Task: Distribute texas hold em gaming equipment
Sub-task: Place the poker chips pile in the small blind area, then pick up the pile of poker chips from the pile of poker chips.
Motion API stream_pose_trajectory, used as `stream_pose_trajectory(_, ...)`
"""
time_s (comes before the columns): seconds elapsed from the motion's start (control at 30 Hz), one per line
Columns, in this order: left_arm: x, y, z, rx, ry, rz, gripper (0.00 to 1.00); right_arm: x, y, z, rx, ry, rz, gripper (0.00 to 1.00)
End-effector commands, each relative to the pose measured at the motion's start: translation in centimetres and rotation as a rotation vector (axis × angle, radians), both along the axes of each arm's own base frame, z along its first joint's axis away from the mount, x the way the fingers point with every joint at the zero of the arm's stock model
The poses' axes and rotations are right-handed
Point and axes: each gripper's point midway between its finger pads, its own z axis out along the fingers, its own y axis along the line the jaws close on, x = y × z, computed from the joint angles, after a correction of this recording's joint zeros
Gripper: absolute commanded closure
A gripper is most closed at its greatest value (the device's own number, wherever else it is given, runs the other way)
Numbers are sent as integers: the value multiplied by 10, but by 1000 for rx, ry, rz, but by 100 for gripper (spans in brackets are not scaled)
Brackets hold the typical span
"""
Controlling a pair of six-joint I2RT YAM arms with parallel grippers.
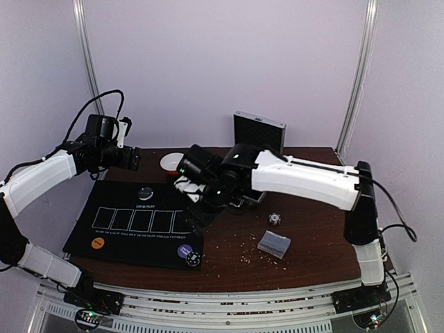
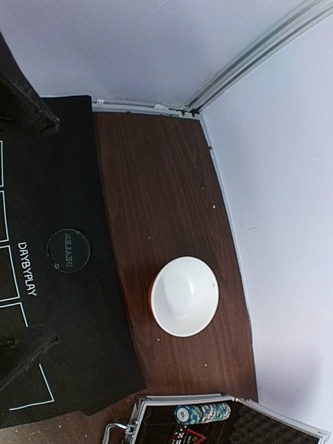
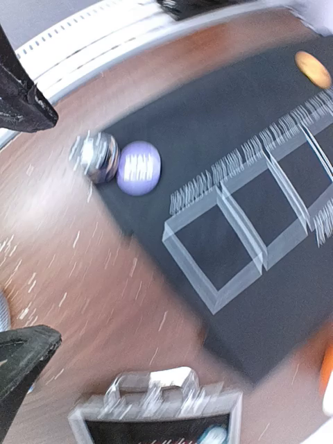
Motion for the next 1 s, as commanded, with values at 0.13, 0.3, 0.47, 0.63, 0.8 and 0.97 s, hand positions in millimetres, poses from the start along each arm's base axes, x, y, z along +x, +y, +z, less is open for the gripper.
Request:
stream_pose_trajectory(0.13,0,-2,18,-26,-60,-19,2,73,-181,-50,-233,91,-524,0)
stream_pose_trajectory(0.3,0,-3,14,-23,-49,-27,2,80,-218,-90,-268,171,-611,0)
stream_pose_trajectory(0.47,-1,-3,12,-22,-42,-30,2,82,-230,-125,-304,223,-623,0)
stream_pose_trajectory(0.63,-1,-3,12,-18,-40,-31,2,88,-231,-145,-311,251,-615,4)
stream_pose_trajectory(0.8,-2,-1,12,-10,-42,-21,2,87,-238,-157,-324,272,-619,14)
stream_pose_trajectory(0.97,-2,-1,12,-11,-43,-23,2,81,-236,-166,-299,308,-605,27)
